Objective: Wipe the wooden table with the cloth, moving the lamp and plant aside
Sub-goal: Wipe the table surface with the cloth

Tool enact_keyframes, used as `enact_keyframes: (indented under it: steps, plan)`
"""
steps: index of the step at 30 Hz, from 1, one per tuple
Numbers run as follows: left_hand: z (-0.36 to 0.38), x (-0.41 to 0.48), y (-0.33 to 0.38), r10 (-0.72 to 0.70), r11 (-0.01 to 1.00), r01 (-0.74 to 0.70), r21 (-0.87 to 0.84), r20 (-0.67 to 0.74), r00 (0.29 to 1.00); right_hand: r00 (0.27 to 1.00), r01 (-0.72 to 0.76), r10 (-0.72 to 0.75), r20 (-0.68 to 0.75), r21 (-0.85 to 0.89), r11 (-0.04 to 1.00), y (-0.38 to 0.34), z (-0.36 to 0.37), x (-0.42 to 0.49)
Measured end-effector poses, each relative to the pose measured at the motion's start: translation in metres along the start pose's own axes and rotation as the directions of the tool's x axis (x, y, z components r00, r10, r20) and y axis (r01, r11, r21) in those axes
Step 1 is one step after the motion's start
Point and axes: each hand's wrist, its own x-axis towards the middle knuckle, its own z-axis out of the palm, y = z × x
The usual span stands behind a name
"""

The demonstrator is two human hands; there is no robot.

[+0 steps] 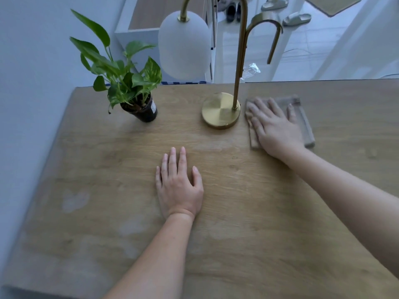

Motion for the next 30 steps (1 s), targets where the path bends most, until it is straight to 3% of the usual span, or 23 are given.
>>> enact_keyframes:
  steps: [2, 6, 10, 15, 18, 21, 25, 30]
  plan:
    - [0.000, 0.000, 0.000, 0.000, 1.000, 0.000, -0.007, -0.005, 1.000, 1.000, 0.013, -0.013, -0.003, -0.012, 1.000, 0.022, 0.000, -0.040]
    - [0.000, 0.001, 0.001, 0.008, 1.000, -0.008, -0.010, -0.006, 1.000, 0.981, -0.179, 0.179, -0.069, 0.009, 0.984, 0.052, -0.006, -0.060]
    - [0.002, -0.001, -0.001, 0.015, 1.000, -0.015, 0.001, -0.023, 1.000, 0.930, -0.341, 0.350, -0.113, 0.092, 0.935, -0.003, 0.013, -0.054]
    - [0.001, 0.002, 0.002, 0.022, 0.999, -0.024, -0.040, -0.035, 0.999, 0.999, -0.031, 0.032, -0.018, 0.025, 0.999, -0.109, 0.056, -0.095]
    - [-0.005, 0.002, -0.004, 0.043, 0.991, -0.044, -0.130, -0.006, 0.999, 0.999, 0.041, -0.041, -0.003, -0.013, 0.999, -0.096, 0.052, -0.111]
    - [-0.016, 0.002, -0.027, 0.111, 0.947, -0.094, -0.308, 0.037, 0.993, 0.987, -0.152, 0.152, -0.055, 0.001, 0.988, -0.059, 0.037, -0.112]
    - [-0.037, 0.000, -0.120, 0.115, 0.948, -0.121, -0.294, -0.040, 0.993, 0.913, -0.390, 0.397, -0.091, 0.094, 0.916, -0.106, 0.046, -0.098]
    - [-0.060, -0.005, -0.256, 0.030, 0.990, -0.046, -0.135, -0.118, 0.993, 0.997, -0.063, 0.061, 0.040, 0.056, 0.996, -0.235, 0.077, -0.084]
